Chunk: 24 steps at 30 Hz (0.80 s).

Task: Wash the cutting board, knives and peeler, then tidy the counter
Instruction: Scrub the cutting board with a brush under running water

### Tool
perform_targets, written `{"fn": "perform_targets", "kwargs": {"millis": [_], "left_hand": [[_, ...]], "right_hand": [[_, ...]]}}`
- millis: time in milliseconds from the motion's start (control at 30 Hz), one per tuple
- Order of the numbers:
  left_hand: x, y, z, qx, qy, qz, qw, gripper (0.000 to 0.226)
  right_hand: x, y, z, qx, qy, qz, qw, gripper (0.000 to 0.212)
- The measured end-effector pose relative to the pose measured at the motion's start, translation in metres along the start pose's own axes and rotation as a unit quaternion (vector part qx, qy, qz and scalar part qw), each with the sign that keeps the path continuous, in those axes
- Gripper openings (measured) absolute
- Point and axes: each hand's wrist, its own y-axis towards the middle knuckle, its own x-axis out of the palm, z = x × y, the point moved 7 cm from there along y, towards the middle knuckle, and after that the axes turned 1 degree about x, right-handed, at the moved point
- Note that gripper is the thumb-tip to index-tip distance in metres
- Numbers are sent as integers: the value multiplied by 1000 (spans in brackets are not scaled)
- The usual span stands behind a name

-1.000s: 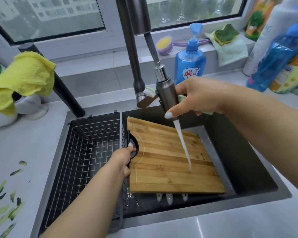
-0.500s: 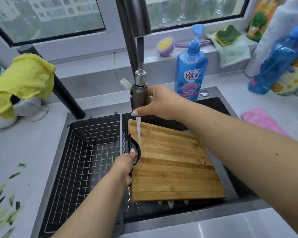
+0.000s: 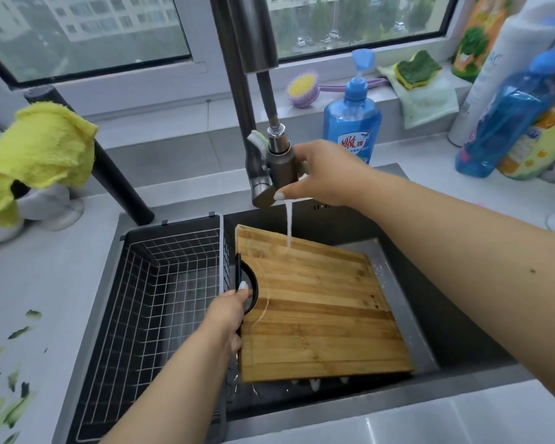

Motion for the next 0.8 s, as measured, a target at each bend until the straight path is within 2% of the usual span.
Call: {"fn": "perform_targets", "kwargs": {"millis": [433,567,700,800], "left_hand": [[3,-8,3,-1,-6,-12,1000,31],[4,-10,4,3,-2,-14,1000,32],[3,-12,4,3,-4,-6,1000,32],[3,-13,5,5,-7,1,1000,29]], "right_hand": [[-31,-28,25,41,-76,-27,996,27],[-28,-42,25,48,-55,-49,996,29],[-10,-51,21,50,-21,-58,997,46],[6,-55,11,36,25,-58,997,44]]}}
